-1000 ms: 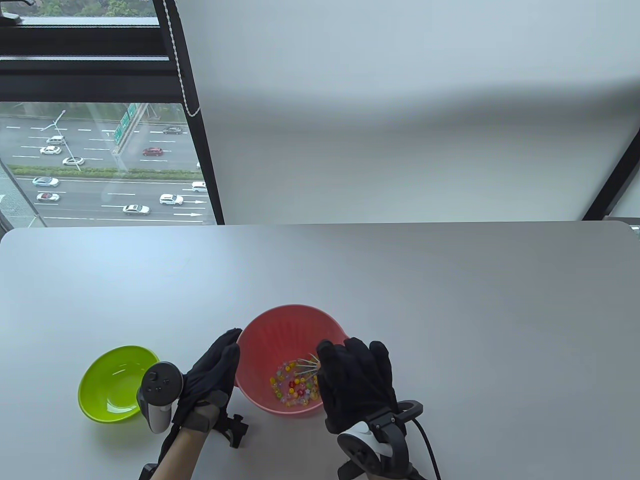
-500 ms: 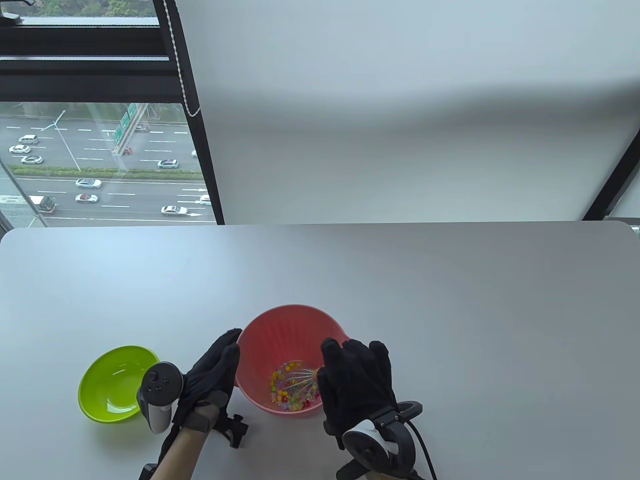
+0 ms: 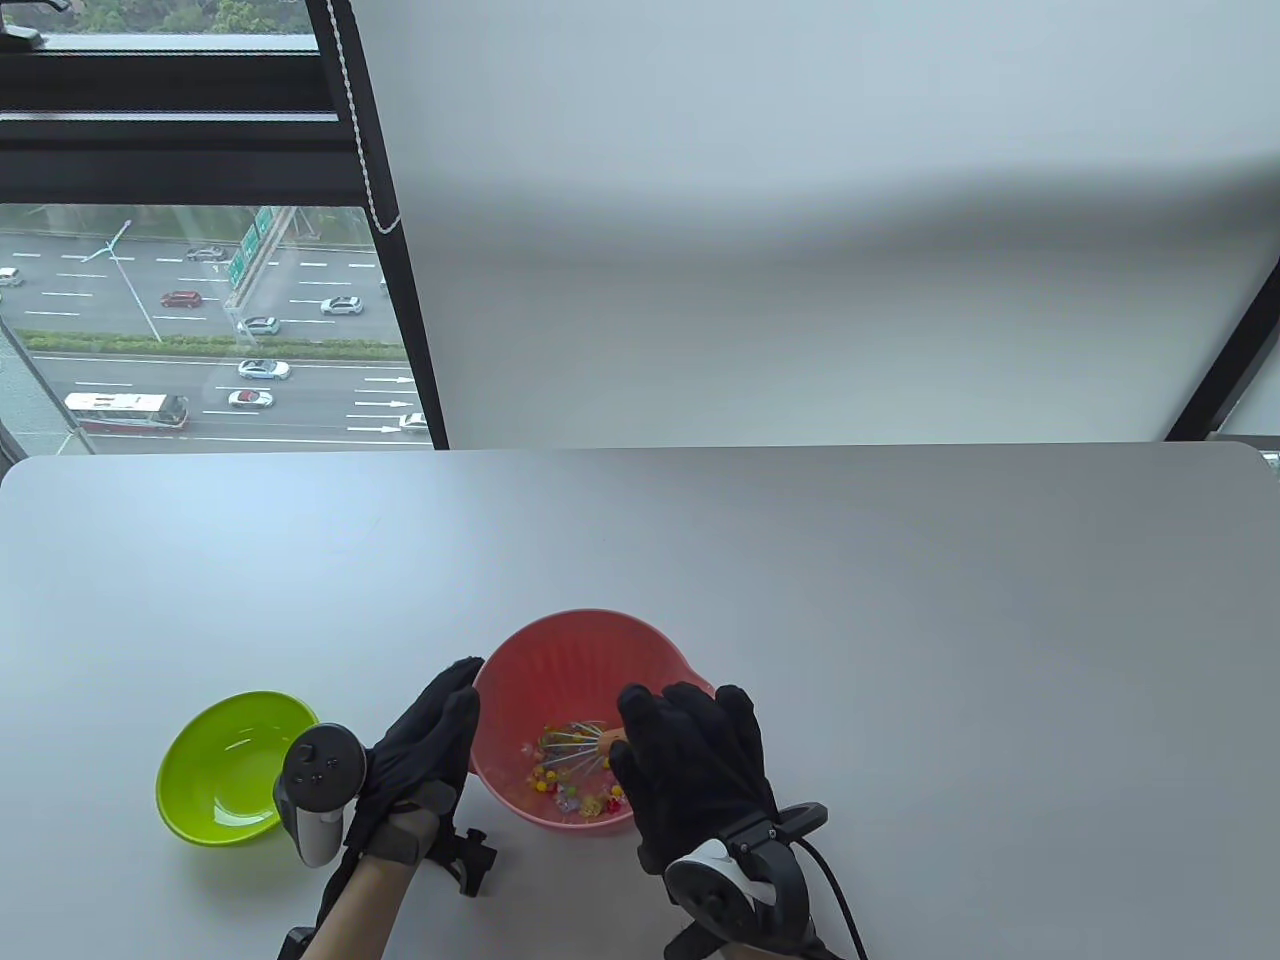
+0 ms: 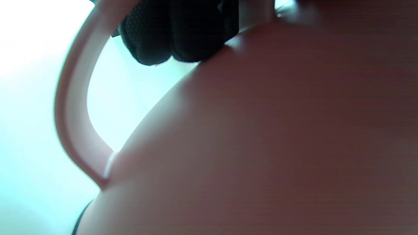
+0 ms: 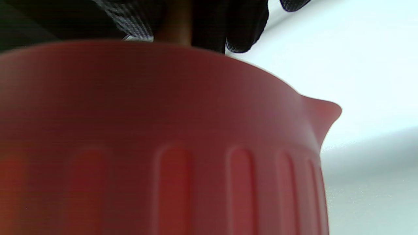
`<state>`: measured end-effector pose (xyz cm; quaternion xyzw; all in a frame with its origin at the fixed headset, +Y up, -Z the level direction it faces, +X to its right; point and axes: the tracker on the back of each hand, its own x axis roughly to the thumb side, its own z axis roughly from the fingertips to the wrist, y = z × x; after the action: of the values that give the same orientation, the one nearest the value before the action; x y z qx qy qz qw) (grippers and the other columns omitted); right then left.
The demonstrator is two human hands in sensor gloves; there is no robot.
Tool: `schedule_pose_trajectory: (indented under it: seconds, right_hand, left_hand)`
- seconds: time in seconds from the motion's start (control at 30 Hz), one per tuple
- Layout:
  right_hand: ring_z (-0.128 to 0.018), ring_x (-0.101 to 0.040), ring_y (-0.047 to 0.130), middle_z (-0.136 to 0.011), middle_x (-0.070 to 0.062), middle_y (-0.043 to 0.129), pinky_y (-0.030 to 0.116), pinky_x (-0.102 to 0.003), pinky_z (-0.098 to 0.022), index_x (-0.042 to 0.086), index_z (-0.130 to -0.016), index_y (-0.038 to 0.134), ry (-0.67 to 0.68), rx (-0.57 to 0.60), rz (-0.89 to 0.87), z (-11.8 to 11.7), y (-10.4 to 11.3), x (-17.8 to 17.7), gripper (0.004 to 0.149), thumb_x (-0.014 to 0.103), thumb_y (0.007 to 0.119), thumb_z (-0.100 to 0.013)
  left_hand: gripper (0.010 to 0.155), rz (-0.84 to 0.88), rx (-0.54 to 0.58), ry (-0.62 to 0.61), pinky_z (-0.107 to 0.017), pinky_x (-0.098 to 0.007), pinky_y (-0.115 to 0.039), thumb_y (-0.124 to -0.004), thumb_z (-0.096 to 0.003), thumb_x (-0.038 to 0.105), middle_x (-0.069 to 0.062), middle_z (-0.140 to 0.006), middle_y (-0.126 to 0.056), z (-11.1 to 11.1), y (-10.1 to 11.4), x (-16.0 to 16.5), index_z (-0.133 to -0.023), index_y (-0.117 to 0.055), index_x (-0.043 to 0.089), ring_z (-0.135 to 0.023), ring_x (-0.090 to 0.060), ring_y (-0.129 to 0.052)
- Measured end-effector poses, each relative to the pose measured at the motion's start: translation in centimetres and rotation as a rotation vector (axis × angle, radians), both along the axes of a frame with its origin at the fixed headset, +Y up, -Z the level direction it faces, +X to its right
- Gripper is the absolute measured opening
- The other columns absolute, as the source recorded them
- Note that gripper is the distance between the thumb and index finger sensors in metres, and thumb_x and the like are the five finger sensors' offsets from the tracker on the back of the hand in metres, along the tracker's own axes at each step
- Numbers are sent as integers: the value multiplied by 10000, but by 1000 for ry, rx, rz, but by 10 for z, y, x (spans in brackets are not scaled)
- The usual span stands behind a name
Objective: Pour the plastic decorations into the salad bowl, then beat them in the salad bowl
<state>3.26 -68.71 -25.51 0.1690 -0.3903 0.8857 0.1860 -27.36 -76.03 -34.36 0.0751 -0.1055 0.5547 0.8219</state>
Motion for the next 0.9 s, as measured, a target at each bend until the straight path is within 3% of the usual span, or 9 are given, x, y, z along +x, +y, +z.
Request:
schedule_pose_trajectory:
  seconds: [0.47, 0.9]
  right_hand:
    - [-970, -210, 640, -959, 120, 757, 392, -515, -798, 410, -1120, 362, -54, 71, 68, 2, 4, 3, 582, 524, 628, -614]
    - [-940, -226, 642, -880, 111, 768, 340, -511, -797, 372, -1129, 347, -48, 55, -42, 1, 9, 15, 575, 542, 557, -621]
  left_hand:
    - [647, 0, 0, 0, -743, -607, -499, -574, -580, 636, -30, -748, -849, 0, 0, 0, -1049, -668, 199, -766, -359, -829]
    - [649, 0, 0, 0, -744, -606, -499, -572, -580, 637, -31, -748, -848, 0, 0, 0, -1050, -668, 199, -765, -359, -829]
